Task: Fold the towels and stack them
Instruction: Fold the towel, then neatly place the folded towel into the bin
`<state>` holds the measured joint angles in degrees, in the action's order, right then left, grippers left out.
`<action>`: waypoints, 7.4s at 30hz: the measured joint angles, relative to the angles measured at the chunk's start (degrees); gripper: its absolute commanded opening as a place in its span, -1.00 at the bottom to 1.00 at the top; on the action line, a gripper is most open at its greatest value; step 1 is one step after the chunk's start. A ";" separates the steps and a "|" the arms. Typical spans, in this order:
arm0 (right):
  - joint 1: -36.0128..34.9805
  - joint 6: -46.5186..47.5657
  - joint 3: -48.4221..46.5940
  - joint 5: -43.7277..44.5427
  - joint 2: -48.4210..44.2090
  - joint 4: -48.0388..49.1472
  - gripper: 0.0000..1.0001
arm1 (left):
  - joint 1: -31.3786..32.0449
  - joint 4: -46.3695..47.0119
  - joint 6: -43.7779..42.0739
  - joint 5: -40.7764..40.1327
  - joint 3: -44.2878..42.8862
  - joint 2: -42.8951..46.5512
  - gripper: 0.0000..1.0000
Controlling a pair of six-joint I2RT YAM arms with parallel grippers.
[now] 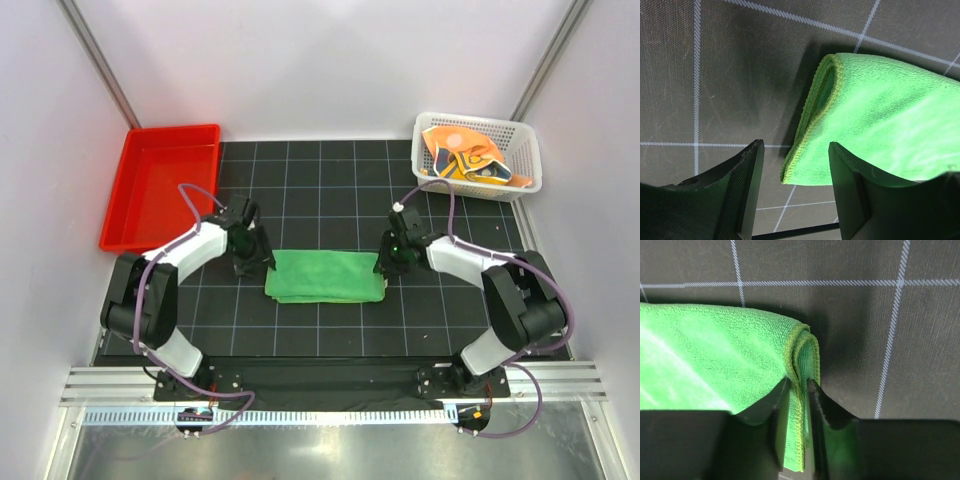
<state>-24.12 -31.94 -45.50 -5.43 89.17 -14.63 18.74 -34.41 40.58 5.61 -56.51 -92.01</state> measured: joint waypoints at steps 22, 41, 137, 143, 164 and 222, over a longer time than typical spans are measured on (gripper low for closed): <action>-3.43 -17.55 10.64 -2.51 -14.69 -8.74 -0.03 | 0.79 6.60 4.39 2.82 10.60 4.94 0.11; -5.40 -23.76 14.14 0.44 -15.08 -2.12 -0.77 | 1.07 8.55 5.97 3.63 11.74 5.29 -0.88; 7.41 11.23 -15.52 -1.27 10.21 -9.57 -0.29 | 9.09 13.66 11.02 13.60 16.00 10.84 0.11; 7.91 8.94 -15.37 -5.77 1.55 -14.51 -0.40 | 9.27 9.62 8.79 13.86 5.81 10.82 0.15; 7.78 1.33 4.79 -25.24 -1.62 1.84 -0.33 | 9.38 6.14 6.47 6.25 10.62 8.13 0.19; -3.04 1.20 -4.37 -14.73 -16.98 -7.10 -0.05 | 7.82 6.10 9.18 1.22 4.35 -2.12 -1.00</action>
<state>-27.16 -30.74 -49.87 -20.16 72.18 -21.74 26.57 -28.32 49.76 6.83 -52.16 -94.13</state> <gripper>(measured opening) 0.455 0.030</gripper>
